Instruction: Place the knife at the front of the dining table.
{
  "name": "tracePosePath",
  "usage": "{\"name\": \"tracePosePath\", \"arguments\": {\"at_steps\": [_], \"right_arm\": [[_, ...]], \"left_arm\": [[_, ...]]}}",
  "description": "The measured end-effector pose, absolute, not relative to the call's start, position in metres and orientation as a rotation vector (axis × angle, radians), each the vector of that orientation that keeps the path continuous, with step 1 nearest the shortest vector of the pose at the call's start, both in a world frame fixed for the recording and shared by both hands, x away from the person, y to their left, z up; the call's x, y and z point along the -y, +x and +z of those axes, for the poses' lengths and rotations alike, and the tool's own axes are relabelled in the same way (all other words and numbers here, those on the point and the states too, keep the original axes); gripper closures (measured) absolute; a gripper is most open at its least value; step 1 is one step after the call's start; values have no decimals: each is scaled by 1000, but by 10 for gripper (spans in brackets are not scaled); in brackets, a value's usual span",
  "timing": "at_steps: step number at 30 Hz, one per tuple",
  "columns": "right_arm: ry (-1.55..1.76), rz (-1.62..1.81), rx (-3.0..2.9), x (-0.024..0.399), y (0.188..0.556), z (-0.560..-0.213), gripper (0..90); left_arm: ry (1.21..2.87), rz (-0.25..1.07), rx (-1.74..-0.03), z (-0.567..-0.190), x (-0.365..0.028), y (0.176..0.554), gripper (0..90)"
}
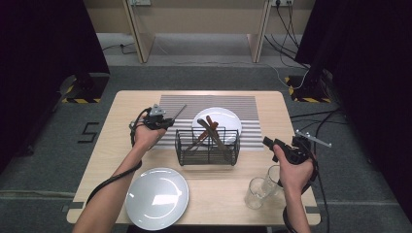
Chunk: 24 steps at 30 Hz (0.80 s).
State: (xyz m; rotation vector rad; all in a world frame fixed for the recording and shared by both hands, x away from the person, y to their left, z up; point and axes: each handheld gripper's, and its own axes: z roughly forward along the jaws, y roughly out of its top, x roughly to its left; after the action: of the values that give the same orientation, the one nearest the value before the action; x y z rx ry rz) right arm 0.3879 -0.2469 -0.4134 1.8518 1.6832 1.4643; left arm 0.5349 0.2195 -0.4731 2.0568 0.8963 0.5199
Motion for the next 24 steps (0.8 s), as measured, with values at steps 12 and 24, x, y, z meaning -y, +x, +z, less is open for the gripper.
{"name": "tracePosePath", "arguments": {"at_steps": [12, 24], "right_arm": [[1850, 1464, -1683, 247, 388, -413, 453], [1854, 1465, -1681, 247, 388, -413, 453]], "left_arm": [[2118, 473, -904, -478, -217, 536, 829], [2167, 439, -923, -482, -215, 537, 830]]}}
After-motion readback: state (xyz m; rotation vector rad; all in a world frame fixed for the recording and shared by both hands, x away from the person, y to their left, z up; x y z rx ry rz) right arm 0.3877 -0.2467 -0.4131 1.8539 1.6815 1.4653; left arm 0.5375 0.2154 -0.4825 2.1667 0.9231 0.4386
